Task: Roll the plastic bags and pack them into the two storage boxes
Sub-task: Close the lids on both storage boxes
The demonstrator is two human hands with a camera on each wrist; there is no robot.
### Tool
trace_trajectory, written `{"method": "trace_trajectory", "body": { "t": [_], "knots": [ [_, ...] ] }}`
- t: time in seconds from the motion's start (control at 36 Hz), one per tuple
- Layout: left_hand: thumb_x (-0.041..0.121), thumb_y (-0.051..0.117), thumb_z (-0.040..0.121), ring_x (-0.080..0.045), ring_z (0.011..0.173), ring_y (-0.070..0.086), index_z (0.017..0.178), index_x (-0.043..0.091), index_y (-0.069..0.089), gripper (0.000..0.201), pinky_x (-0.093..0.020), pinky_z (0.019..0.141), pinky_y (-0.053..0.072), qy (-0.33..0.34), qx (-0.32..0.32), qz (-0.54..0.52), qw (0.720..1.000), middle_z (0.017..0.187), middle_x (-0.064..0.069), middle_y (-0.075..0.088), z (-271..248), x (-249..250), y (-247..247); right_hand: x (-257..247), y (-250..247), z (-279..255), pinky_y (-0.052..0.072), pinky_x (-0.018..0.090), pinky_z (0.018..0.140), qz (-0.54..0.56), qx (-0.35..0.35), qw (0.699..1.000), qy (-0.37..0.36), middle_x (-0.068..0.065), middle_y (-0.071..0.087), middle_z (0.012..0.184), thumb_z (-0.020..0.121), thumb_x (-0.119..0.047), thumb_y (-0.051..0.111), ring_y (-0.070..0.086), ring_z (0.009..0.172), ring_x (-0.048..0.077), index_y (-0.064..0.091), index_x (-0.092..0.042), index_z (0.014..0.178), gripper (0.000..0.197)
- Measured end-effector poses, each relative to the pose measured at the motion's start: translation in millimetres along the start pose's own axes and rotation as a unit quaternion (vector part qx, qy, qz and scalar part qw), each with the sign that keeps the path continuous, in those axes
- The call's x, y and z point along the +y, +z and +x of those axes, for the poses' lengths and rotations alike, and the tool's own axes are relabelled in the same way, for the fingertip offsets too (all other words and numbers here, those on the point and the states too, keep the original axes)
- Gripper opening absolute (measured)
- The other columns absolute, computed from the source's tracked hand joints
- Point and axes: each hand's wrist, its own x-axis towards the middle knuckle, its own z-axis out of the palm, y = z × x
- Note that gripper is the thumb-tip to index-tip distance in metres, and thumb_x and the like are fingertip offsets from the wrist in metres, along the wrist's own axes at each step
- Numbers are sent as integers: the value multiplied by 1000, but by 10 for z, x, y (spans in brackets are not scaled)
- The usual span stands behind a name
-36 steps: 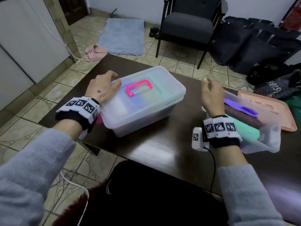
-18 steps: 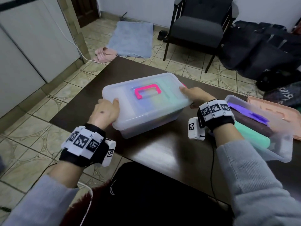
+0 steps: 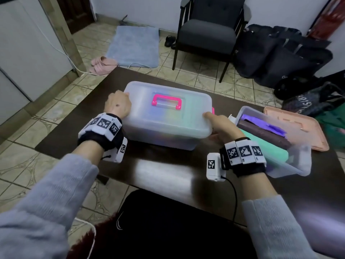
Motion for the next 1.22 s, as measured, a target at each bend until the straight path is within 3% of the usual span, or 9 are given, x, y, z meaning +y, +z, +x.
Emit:
{"method": "trace_trajectory", "body": {
  "t": [0.19,0.28,0.39,0.44,0.56,0.72,0.94,1.08,1.22],
  "knots": [
    [26,30,101,-44,121,46,126,-1,52,43,-45,100,36,22,7,13,1000,134,-24,48,20,129,94,-115,-89,28,40,23,45,-25,61,998,-6,10,57,116,94,-44,44,56,89,23,45,2,130,58],
    [21,31,99,-39,125,41,130,1,47,40,-45,100,32,28,63,76,995,136,-21,44,-50,240,82,-63,-83,40,41,20,44,-36,66,997,-9,10,57,114,94,-43,48,56,89,22,47,4,128,58],
    [23,40,97,-34,127,38,137,10,39,43,-46,100,32,177,141,77,971,141,-16,40,-255,547,120,32,-39,56,47,26,61,-13,78,997,10,8,61,114,87,-52,54,61,97,24,50,4,125,68],
    [33,37,98,-28,138,29,144,17,32,49,-46,109,24,237,90,63,965,150,-10,32,-404,736,211,69,-13,56,51,29,71,11,85,996,8,10,63,117,81,-57,58,63,101,25,51,3,124,74],
    [45,26,99,-26,146,4,149,29,19,53,-51,115,2,256,10,103,961,159,-6,12,-551,977,466,158,10,131,52,41,90,33,109,993,-11,9,65,112,57,-71,61,64,101,27,55,0,118,94],
    [49,19,98,-27,146,-5,149,37,15,52,-62,110,-5,244,-26,157,957,160,-4,-1,-465,910,659,57,38,28,46,44,96,-10,133,990,-40,13,62,117,86,-47,60,60,107,30,54,-1,118,56],
    [53,15,97,-27,146,-8,149,39,7,55,-66,108,-5,241,-43,186,952,160,-2,-7,-443,902,681,10,125,53,36,32,95,-59,135,987,-57,18,47,137,99,-31,44,46,124,32,35,3,134,50],
    [53,13,97,-27,146,-9,149,40,5,54,-65,108,-7,238,-44,179,954,159,-2,-8,-462,906,685,-20,175,53,36,33,93,-86,140,985,-57,20,46,137,101,-25,38,44,126,34,34,0,134,42],
    [51,12,98,-27,146,-9,149,40,4,53,-65,108,-6,238,-43,180,954,159,-2,-8,-464,906,689,-48,202,64,27,36,105,-116,126,983,-65,20,27,151,102,-21,32,32,136,33,7,3,147,57]
  ]
}}
